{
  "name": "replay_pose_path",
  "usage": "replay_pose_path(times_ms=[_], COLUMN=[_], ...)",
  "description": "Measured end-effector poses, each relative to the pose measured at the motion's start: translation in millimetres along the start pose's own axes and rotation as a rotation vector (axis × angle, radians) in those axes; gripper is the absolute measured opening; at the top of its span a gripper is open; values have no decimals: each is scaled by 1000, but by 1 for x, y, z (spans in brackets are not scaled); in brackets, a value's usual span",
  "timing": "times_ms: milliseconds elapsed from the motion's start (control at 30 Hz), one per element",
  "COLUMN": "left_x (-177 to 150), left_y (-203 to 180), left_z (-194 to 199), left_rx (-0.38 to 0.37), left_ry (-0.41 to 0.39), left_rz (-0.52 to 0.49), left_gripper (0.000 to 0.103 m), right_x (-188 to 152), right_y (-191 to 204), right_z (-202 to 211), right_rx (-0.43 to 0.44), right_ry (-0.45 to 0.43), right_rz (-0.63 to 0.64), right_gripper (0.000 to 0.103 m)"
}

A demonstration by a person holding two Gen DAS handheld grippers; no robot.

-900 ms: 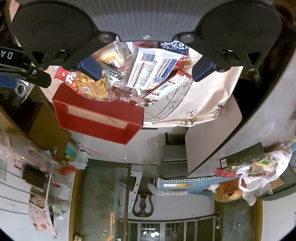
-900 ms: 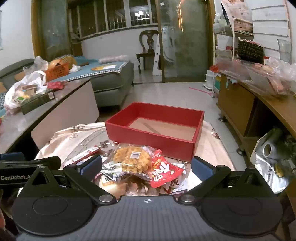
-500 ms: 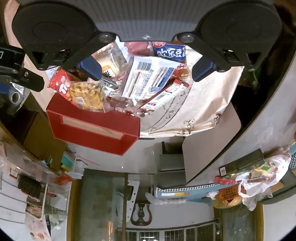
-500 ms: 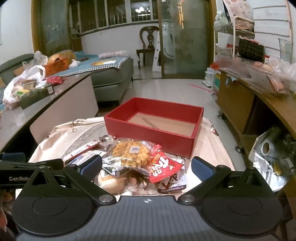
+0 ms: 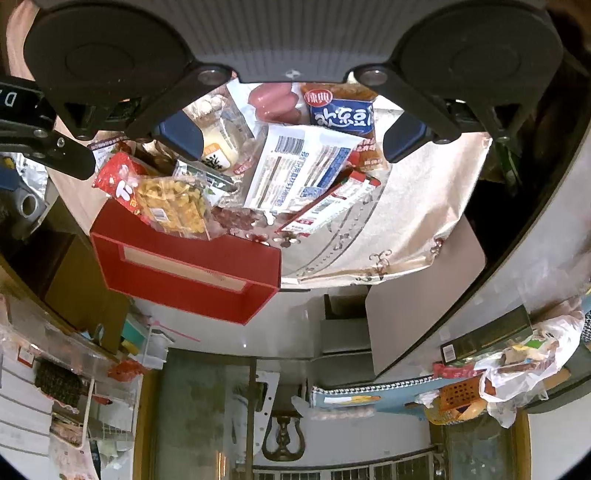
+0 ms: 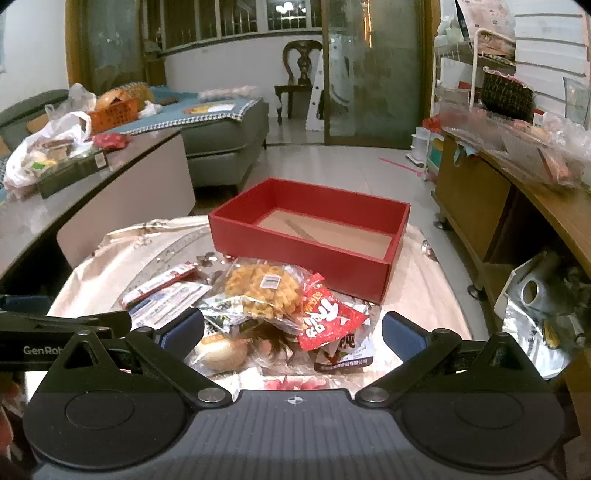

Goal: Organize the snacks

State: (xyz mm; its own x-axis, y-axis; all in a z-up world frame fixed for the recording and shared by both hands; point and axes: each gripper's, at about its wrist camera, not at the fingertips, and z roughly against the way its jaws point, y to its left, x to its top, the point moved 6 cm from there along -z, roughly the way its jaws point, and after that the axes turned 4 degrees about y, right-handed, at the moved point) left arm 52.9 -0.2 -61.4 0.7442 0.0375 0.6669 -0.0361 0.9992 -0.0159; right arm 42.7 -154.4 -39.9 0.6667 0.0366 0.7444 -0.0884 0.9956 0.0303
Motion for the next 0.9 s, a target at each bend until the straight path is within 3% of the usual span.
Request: replay_pose_path(times_ms=[533,900], left_x=[-17,-21], left_y=[-2,-1], left_z=[-21,-25], left_rx=[8,26], left_ry=[133,165], left_rz=[-9,-23], left_gripper=[99,98], right_x=[-15,-20], right_y=[4,6], right_z=[-16,-22], right_rx=[-21,-17], right_ry=[100,145], right_rz=[36,40], right_gripper=[103,103])
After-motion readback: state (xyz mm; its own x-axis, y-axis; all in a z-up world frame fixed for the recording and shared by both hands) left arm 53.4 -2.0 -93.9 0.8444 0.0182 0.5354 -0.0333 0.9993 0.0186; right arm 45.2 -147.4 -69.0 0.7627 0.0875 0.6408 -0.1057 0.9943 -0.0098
